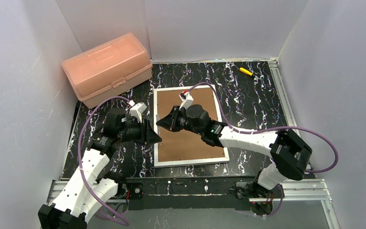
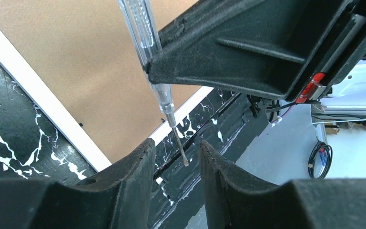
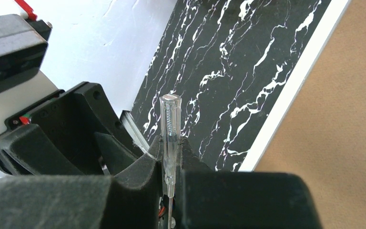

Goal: Take the photo out of the frame
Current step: Pick up the screwdriver from the center of the board.

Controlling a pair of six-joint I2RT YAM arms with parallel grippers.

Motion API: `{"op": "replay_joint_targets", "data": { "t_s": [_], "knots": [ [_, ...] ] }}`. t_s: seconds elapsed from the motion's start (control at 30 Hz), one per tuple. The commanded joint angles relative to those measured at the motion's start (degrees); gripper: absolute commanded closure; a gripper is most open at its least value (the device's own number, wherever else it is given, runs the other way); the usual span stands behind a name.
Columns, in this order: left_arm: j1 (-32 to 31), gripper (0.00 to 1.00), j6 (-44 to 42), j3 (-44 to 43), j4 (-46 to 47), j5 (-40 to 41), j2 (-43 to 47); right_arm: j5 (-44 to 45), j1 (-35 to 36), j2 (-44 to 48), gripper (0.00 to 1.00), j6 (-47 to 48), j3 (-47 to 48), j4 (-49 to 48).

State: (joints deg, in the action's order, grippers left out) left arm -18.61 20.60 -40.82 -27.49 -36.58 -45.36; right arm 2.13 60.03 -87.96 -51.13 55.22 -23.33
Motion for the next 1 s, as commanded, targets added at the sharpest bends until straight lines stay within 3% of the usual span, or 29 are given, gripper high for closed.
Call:
{"op": "replay_joint_targets", "data": {
  "t_s": [0.0, 0.27, 0.37, 0.47, 0.5, 0.63, 0.77, 0.97],
  "knots": [
    [-0.20, 0.63, -0.05, 0.25, -0.88, -0.26, 0.25, -1.43, 0.29, 2.63, 0.99, -1.33, -1.04, -4.83],
    [-0.36, 0.68, 0.06, 0.48, -0.77, -0.16, -0.45, -1.19, 1.43, 2.08, 0.99, -1.12, 0.28, -3.94],
    [-0.40, 0.78, -0.15, 0.48, -0.74, -0.09, -0.64, -0.91, 1.49, 2.47, 0.99, -1.00, 0.17, -3.97],
    [-0.62, 0.99, -0.47, 0.49, -0.77, 0.22, -0.73, -0.37, 1.47, 3.06, 0.99, -0.54, -0.12, -3.24],
    [-0.71, 1.00, -0.65, 0.42, -0.99, 0.50, -0.77, -0.08, 1.44, 3.38, 0.98, -0.14, -0.16, -2.39],
    [-1.10, 1.00, -1.66, 0.43, -1.34, 1.05, -0.38, 2.91, 1.43, 5.60, 0.75, 3.99, 1.56, 7.65],
    [-1.96, 1.00, -1.87, 1.03, -0.59, 1.60, 0.27, 9.58, 1.35, 9.96, 0.43, 9.41, 5.03, 25.47],
    [-2.71, 1.00, -1.96, 1.18, -0.47, 3.01, -0.69, 13.46, -0.14, 16.46, 0.31, 14.07, 6.11, 34.87]
  ]
}}
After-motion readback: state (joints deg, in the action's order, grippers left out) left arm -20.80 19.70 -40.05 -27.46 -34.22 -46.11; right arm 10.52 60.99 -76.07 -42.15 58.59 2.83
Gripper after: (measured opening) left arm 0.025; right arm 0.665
